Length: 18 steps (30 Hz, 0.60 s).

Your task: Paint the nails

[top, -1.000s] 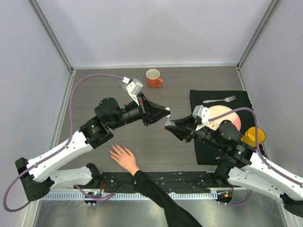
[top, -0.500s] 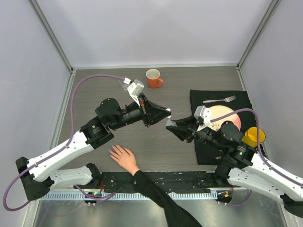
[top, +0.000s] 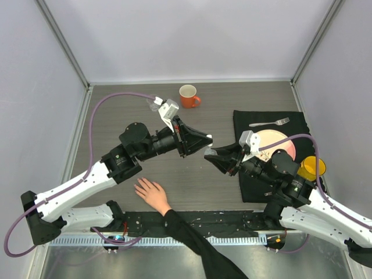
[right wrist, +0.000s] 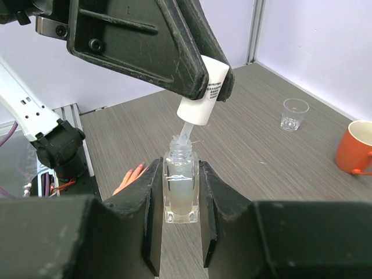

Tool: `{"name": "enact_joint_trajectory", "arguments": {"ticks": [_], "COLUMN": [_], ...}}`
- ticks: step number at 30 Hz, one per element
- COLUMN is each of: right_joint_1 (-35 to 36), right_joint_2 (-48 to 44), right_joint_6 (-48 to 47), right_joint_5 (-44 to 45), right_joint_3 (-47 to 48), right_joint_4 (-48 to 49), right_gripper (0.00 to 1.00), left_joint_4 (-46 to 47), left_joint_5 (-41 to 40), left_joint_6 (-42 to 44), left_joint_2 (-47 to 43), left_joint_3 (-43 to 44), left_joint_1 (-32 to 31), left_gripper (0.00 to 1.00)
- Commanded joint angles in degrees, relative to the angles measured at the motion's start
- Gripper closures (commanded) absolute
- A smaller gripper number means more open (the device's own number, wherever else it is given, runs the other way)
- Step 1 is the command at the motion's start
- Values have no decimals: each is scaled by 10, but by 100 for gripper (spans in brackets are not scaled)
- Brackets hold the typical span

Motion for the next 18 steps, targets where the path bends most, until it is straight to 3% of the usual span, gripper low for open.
{"name": "enact_joint_trajectory", "arguments": {"ticks": [1,18], "right_joint_1": [0,0], "right_joint_2": [-13,-8], "right_joint_6": [-4,10], "right_joint_5": [17,28], "right_joint_3": [4,0], "right_joint_4": [53,95], "right_gripper": [99,99], "left_joint_4": [9,18], "left_joint_5": [-2,-12], "left_joint_6": [8,8], "left_joint_2": [-8,-17], "left_joint_3": [-11,-29], "left_joint_1": [-6,-11], "left_gripper": [100,100]}}
